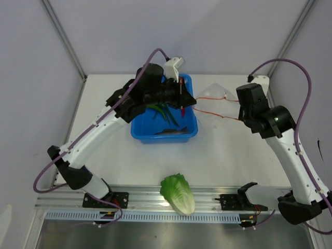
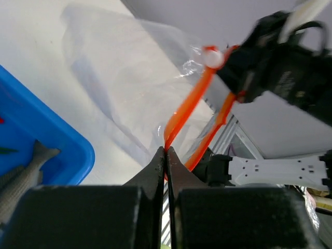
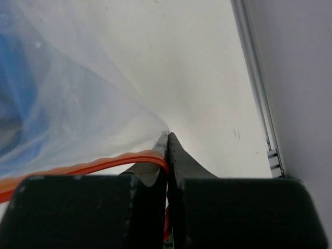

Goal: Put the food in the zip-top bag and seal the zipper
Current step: Pick up the fake vegetable at the center of the board.

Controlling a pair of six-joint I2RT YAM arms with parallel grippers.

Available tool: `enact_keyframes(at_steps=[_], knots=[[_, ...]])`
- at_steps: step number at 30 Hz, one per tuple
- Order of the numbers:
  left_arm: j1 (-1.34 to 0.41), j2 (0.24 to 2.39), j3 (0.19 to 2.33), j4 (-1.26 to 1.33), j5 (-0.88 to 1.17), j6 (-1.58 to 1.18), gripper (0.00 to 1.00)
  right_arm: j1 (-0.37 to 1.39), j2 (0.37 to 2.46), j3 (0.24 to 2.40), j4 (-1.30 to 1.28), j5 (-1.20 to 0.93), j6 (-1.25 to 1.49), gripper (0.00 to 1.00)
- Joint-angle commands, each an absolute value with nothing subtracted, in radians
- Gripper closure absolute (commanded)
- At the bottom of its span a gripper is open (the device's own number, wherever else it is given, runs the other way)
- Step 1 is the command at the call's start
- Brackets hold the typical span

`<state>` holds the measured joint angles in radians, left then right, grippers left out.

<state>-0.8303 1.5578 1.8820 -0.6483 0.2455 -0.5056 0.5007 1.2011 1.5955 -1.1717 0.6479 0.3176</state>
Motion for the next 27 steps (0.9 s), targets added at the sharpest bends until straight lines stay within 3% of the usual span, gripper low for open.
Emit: enact_keyframes(at_steps=[1,15,17,19,20,22,23,27], knots=[[-0.789,1.646,1.703,-0.616,0.323,-0.528,1.00,0.439,1.172,1.511,-1.192,0.669,0.279,1.00],[-0.845,1.687,1.514,-0.407,0.498,-0.574,0.99,0.440,1.126,1.376,-1.152,0.482,0.281,1.00],[-0.847,1.678,1.508,-0.396,0.509,-0.572,0.83,0.454,1.124,1.339,-1.141,0.463,0.291,1.00],[-0.847,1.672,1.506,-0.390,0.512,-0.563,0.76,0.475,1.124,1.316,-1.135,0.450,0.301,1.00],[-0.847,1.663,1.505,-0.391,0.508,-0.554,0.65,0.494,1.124,1.307,-1.129,0.452,0.305,1.00],[-0.847,1.654,1.514,-0.417,0.480,-0.542,0.54,0.508,1.129,1.279,-1.123,0.456,0.318,1.00],[-0.847,1.643,1.520,-0.429,0.465,-0.526,0.41,0.517,1.132,1.273,-1.123,0.454,0.322,1.00],[-0.847,1.565,1.517,-0.488,0.307,-0.496,0.26,0.534,1.132,1.255,-1.112,0.451,0.333,1.00]])
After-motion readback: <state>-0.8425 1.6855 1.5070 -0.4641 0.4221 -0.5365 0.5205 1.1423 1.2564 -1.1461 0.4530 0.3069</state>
